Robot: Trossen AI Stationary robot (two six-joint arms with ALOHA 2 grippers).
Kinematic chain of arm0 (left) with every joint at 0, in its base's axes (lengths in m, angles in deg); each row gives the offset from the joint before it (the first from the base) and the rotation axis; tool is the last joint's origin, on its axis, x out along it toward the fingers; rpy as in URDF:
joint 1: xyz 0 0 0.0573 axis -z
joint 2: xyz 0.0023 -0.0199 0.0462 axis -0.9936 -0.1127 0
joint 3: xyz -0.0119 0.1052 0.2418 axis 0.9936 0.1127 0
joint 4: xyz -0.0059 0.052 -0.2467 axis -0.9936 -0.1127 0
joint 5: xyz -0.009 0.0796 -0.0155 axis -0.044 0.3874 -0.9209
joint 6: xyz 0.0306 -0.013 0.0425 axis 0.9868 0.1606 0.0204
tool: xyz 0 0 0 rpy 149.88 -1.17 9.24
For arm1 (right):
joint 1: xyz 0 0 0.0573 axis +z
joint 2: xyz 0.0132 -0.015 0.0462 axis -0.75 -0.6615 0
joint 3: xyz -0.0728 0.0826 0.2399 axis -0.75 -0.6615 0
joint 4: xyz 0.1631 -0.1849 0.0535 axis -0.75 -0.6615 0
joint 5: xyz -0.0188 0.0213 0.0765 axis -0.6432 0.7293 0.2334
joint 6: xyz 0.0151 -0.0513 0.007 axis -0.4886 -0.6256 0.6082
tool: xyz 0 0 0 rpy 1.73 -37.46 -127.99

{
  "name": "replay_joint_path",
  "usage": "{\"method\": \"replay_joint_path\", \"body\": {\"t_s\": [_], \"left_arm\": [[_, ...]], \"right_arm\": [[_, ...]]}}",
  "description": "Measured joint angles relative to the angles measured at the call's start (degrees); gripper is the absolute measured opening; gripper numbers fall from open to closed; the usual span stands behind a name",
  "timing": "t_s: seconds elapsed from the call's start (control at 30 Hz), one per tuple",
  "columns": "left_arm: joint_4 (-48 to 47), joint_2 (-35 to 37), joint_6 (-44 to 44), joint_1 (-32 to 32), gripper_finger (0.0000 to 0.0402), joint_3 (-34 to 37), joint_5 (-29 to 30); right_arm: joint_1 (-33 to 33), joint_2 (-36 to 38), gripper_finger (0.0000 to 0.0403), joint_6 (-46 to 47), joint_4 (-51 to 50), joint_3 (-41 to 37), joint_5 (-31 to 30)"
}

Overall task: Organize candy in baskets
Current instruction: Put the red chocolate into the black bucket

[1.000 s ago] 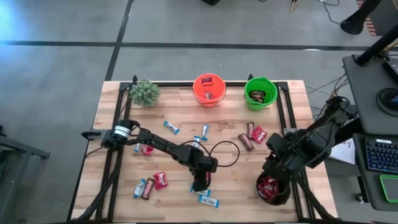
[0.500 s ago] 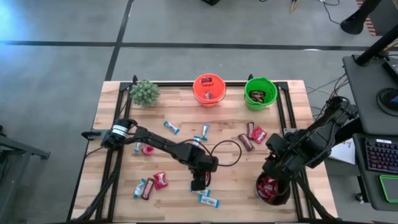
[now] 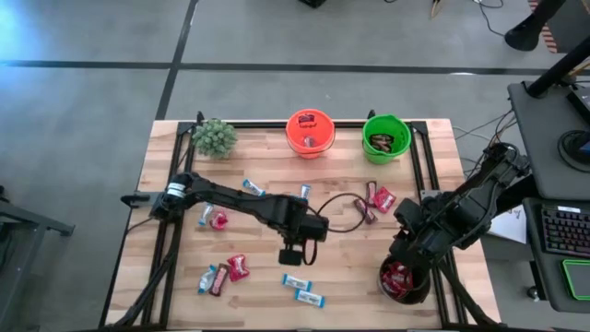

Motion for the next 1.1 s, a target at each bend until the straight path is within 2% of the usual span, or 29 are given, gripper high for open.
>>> {"method": "replay_joint_path", "body": {"t_s": [0.3,0.57,0.93,1.1], "left_arm": [[-12.02,0.02,2.62,-1.93,0.0,-13.29,5.84],[-14.24,0.02,4.94,-3.73,0.0,-19.38,6.48],[-16.84,3.0,7.76,-6.83,0.0,-20.47,8.66],[-16.97,5.73,8.94,-7.77,0.0,-20.47,8.64]], "right_arm": [[-0.01,-0.13,0.0143,-2.04,0.11,0.0,-1.45],[-0.02,-0.31,0.0137,-6.19,3.42,0.0,-7.8],[-0.35,-0.33,0.0137,-10.8,7.48,0.0,-27.15],[-2.88,-0.33,0.0137,-12.47,10.57,0.0,-31.81]]}}
